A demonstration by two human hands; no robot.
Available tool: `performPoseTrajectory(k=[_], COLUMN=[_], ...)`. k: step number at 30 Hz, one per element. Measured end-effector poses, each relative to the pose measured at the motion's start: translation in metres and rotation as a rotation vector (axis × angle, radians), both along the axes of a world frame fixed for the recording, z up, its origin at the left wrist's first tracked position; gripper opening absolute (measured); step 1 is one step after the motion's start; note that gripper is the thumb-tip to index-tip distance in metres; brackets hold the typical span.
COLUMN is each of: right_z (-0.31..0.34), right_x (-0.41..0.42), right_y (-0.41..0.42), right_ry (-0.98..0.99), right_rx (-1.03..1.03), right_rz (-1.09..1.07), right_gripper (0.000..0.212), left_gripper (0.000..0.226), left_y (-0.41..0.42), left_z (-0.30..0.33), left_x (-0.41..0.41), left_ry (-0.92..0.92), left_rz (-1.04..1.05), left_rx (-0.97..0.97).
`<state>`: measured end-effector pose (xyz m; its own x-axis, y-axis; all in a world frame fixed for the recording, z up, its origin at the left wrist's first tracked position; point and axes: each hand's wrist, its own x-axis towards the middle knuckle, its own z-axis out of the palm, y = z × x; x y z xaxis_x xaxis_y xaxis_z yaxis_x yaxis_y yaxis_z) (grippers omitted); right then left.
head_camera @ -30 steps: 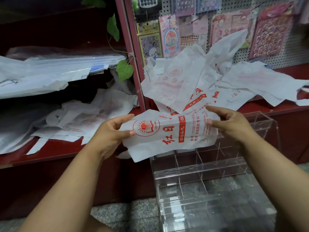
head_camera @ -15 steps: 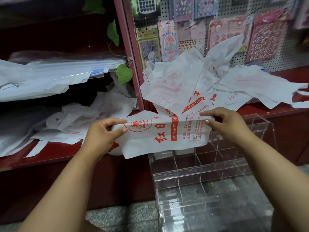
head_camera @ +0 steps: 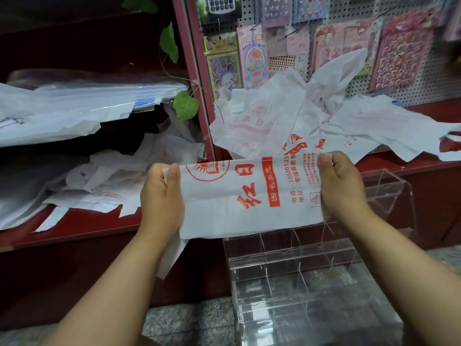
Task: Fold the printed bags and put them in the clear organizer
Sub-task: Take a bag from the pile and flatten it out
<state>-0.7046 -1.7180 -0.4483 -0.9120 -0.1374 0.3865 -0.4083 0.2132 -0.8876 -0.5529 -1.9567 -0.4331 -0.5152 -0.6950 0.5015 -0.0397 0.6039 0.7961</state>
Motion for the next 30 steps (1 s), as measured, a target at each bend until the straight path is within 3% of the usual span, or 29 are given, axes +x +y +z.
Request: performPoseTrajectory(k=[2, 5, 8, 10, 11, 15, 19, 22, 26, 30], right_z=[0.001, -0.001, 0.0, -0.001, -0.002, -0.004, -0.012, -0.017, -0.018, -0.017], right_x=[-0.001, -0.005, -0.009, -0.014, -0.017, -0.021, -0.023, -0.021, -0.017, -0.019], right_y=[0.001, 0.004, 0.008, 0.01, 0.011, 0.012, 0.01, 0.008, 0.007, 0.005], right_ry=[0.007, -0.056, -0.193, -0.275, -0.317, -0.521, -0.59, -0.58, -0.539, -0.64], right_rx=[0.028, -0.007, -0.058, -0.12, -0.166, -0.276, -0.223, -0.154, -0.144, -0.265], right_rz=[-0.028, -0.007, 0.021, 0.016, 0.01, 0.074, 0.158, 0.229, 0.234, 0.201], right_gripper=[0.031, 0.03, 0.02, 0.018, 0.019, 0.026, 0.042, 0.033, 0.014, 0.017], left_gripper=[0.023, 0.028, 0.023, 0.036, 0.045, 0.058, 0.034, 0.014, 0.02, 0.02], left_y=[0.001, -0.008, -0.007, -0.001, 0.0, -0.003, -0.009, -0.014, -0.019, -0.023], left_z=[0.0, -0.003, -0.001, 0.0, -0.001, 0.0, -0.003, -0.006, -0.007, -0.007], left_x=[-0.002, -0.008, -0.007, -0.006, -0.005, -0.004, -0.002, -0.001, 0.003, 0.003], left_ry=[-0.03, -0.09, -0.144, -0.158, -0.154, -0.123, -0.132, -0.138, -0.198, -0.228], left_rz=[0.024, -0.017, -0.123, -0.305, -0.365, -0.301, -0.232, -0.206, -0.249, -0.26], left_rx=[-0.048, 0.03, 0.32, 0.594, 0.638, 0.614, 0.624, 0.64, 0.713, 0.733])
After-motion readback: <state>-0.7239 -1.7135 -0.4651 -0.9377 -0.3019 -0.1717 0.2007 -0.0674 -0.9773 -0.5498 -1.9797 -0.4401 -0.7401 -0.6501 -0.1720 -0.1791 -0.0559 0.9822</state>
